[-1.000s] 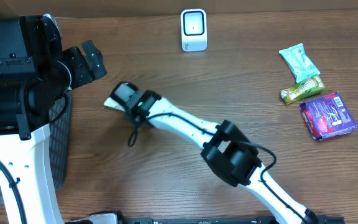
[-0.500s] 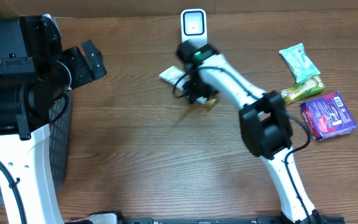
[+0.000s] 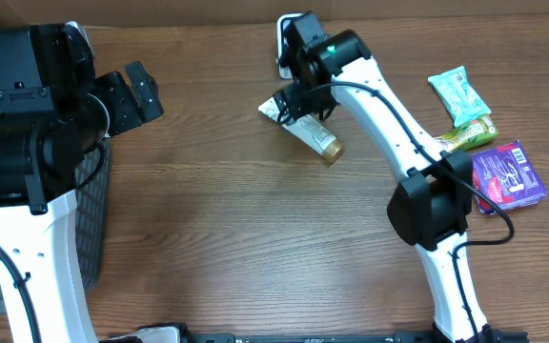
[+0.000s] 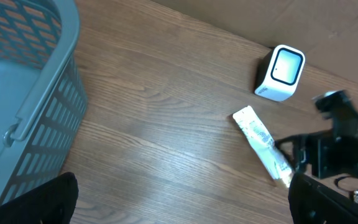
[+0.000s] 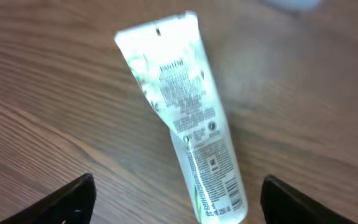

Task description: Scan the item barcode

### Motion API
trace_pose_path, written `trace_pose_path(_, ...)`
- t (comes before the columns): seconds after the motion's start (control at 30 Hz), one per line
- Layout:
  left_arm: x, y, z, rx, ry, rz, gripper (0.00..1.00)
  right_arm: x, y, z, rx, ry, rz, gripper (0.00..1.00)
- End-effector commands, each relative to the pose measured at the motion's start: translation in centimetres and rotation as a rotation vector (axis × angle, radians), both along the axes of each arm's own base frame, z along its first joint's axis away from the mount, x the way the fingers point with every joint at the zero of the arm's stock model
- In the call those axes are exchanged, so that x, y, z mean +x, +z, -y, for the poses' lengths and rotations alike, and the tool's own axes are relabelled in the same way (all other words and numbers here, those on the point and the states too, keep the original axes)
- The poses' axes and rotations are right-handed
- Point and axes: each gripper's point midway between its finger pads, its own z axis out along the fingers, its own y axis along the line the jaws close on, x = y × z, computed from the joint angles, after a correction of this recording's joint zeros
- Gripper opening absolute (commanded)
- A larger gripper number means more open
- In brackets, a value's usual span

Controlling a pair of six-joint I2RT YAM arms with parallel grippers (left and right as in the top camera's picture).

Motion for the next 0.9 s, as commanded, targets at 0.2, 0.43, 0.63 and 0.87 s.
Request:
trace_pose_path(0.2,0.1,0.4,-0.3,0.012,0.004,0.012,1.0,3.4,-2.4,4.7,-0.041,-0.68,0.113,0.04)
trace_pose_path(0.43,0.1,0.4,-0.3,0.012,0.004,0.011,1.0,0.5,-7.0,7.2,0.049,-1.381,0.023,0.04)
trace_pose_path(0.63,0.1,0.4,-0.3,0.012,0.004,0.011,1.0,3.7,-7.0,5.5,0.212,-1.382,0.09,0.04)
trace_pose_path(0.87,0.1,0.4,-0.3,0.012,0.004,0.011,1.0,3.7,-7.2,3.0,0.288,-1.342,0.021,0.04)
